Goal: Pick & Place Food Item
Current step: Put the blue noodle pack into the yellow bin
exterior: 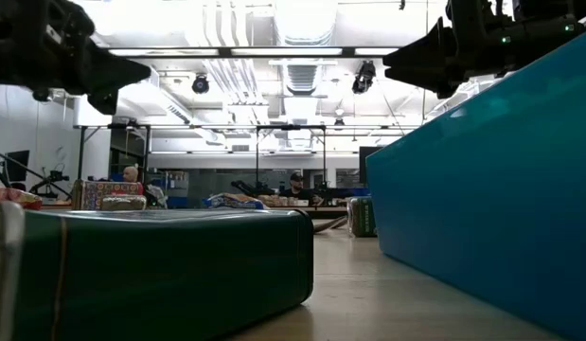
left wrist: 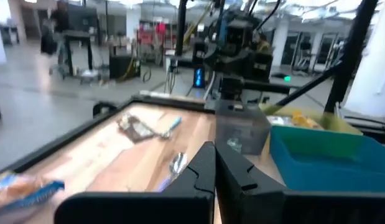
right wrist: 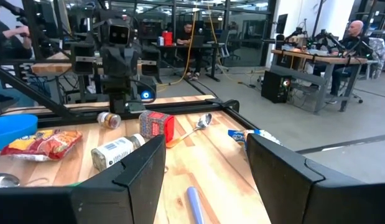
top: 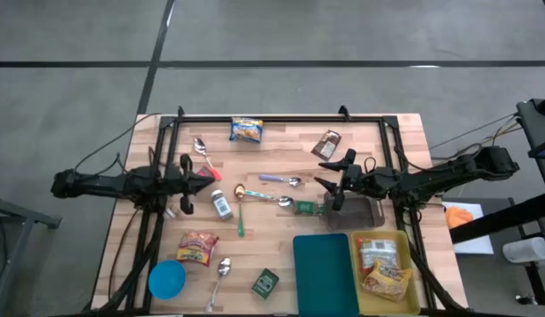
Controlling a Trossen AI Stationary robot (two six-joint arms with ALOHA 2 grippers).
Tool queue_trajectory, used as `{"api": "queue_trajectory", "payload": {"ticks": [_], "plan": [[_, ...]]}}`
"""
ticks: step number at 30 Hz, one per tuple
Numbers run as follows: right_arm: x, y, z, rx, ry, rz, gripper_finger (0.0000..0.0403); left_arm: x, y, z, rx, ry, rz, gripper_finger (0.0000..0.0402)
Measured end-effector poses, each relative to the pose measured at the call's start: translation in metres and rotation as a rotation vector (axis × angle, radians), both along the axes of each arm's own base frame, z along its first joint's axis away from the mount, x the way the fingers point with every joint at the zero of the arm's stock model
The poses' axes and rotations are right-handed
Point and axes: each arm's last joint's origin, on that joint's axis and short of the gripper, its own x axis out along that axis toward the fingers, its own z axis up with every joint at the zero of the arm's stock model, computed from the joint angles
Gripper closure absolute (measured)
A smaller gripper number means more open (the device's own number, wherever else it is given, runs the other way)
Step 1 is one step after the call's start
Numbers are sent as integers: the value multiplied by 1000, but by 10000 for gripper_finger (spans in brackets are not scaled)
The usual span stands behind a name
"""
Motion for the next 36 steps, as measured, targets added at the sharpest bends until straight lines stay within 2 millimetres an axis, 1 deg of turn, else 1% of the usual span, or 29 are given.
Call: {"api": "queue_trajectory", "payload": {"ticks": [3, 6, 10, 15, 18, 22, 25, 28, 30, 33, 36], "plan": [[0, 0, 0, 0, 1, 0, 181, 8, 1, 4, -54, 58, 50, 402], [0, 0, 0, 0, 1, 0, 181, 19, 2, 13, -81, 112, 110, 402], [0, 0, 0, 0, 2, 0, 181, 40, 7, 30, -93, 169, 204, 402], [0, 0, 0, 0, 1, 0, 181, 70, 29, 54, -226, 165, 403, 402], [0, 0, 0, 0, 1, 0, 181, 90, 46, 60, -256, 232, 395, 402], [0, 0, 0, 0, 1, 0, 181, 119, 72, 59, -334, 299, 365, 402], [0, 0, 0, 0, 1, 0, 181, 137, 93, 49, -409, 355, 439, 402], [0, 0, 0, 0, 1, 0, 181, 149, 114, 37, -490, 391, 520, 401], [0, 0, 0, 0, 1, 0, 181, 155, 125, 32, -555, 414, 556, 392], [0, 0, 0, 0, 1, 0, 181, 161, 139, 26, -616, 452, 592, 355], [0, 0, 0, 0, 1, 0, 181, 166, 155, 24, -657, 450, 638, 298]]}}
